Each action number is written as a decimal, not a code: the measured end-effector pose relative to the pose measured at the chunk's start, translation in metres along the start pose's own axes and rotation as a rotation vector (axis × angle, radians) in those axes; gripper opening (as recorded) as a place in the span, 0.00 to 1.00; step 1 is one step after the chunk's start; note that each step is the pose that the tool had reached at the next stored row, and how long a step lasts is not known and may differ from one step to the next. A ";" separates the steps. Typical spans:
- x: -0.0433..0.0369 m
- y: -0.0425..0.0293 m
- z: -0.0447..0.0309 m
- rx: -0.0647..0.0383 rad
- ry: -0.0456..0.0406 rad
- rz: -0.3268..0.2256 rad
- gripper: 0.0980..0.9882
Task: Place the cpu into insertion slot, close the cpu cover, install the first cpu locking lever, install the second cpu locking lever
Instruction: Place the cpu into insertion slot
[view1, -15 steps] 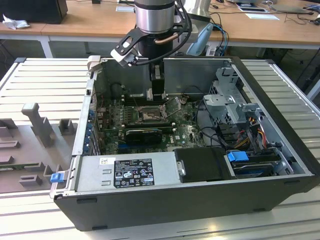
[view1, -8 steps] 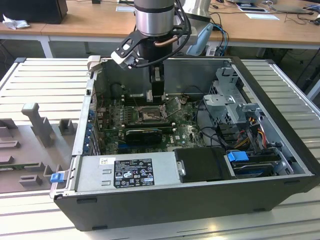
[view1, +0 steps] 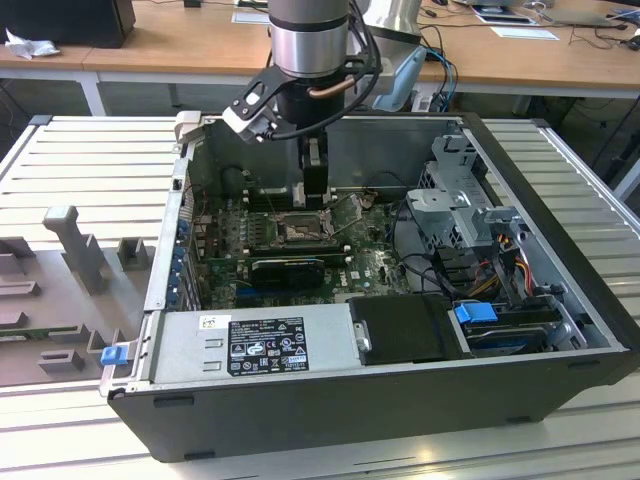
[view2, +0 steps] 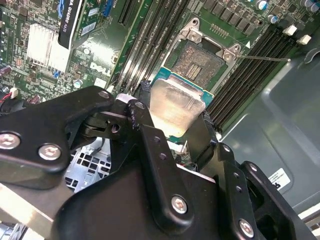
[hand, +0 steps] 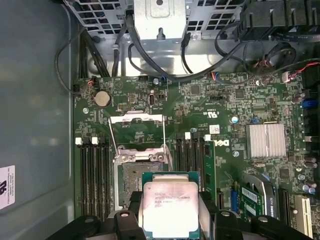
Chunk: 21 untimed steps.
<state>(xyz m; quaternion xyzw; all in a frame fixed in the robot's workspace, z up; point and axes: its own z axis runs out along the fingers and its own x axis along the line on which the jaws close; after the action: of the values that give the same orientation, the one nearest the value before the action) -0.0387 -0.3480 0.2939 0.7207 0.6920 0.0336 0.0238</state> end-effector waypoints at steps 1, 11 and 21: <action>0.0000 0.0000 0.0003 0.000 0.0000 0.000 0.48; 0.0001 -0.0008 0.0050 0.000 0.0021 0.000 0.48; 0.0013 -0.0020 0.0164 0.001 0.0035 0.000 0.48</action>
<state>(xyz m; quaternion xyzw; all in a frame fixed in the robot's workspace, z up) -0.0392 -0.3464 0.2774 0.7207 0.6921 0.0344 0.0222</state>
